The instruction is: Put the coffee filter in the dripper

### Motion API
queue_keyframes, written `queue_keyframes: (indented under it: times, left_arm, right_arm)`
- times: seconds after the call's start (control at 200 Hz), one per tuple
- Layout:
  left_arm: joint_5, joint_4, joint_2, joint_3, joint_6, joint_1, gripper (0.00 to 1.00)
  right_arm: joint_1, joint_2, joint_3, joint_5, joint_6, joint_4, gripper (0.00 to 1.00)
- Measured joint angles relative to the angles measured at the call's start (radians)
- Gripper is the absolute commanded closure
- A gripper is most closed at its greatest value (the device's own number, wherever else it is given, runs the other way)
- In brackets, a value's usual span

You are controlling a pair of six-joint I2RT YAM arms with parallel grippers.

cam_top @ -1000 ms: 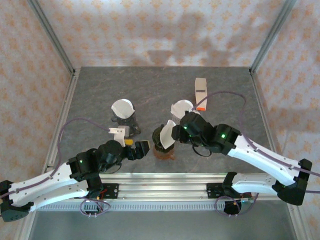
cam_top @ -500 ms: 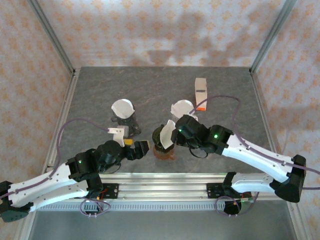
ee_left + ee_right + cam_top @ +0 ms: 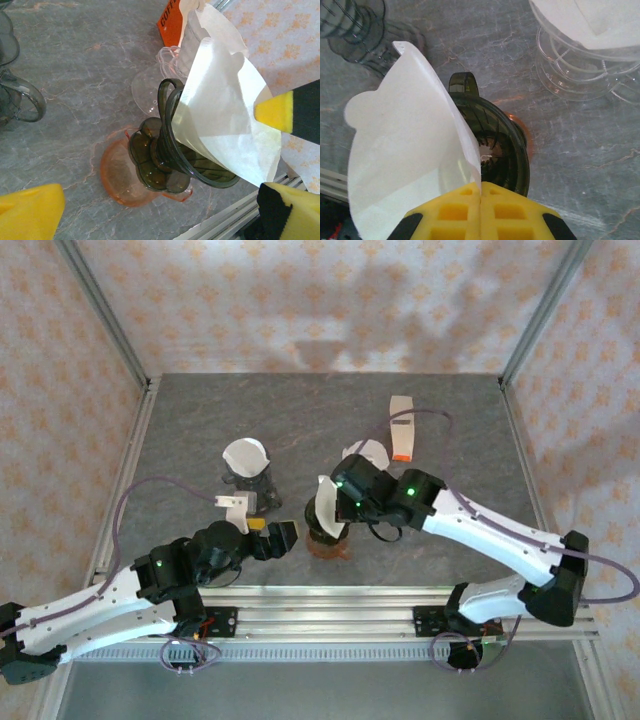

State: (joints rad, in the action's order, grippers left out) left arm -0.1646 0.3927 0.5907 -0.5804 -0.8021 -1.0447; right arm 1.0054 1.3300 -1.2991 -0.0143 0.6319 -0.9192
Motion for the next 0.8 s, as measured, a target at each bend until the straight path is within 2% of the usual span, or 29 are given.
queue_keyframes:
  times: [0.355, 0.601, 0.801]
  left_arm:
    - [0.001, -0.002, 0.014, -0.004, 0.002, 0.000, 0.00]
    - [0.027, -0.051, 0.098, -0.023, 0.019, 0.011, 0.00]
    - [0.064, -0.106, 0.175, -0.025, 0.024, 0.050, 0.08]
  right_arm:
    - [0.005, 0.106, -0.061, 0.027, -0.126, -0.121, 1.00]
    - [0.058, 0.180, -0.109, 0.072, -0.170, -0.152, 1.00]
    - [0.061, 0.194, -0.110, 0.091, -0.181, -0.159, 1.00]
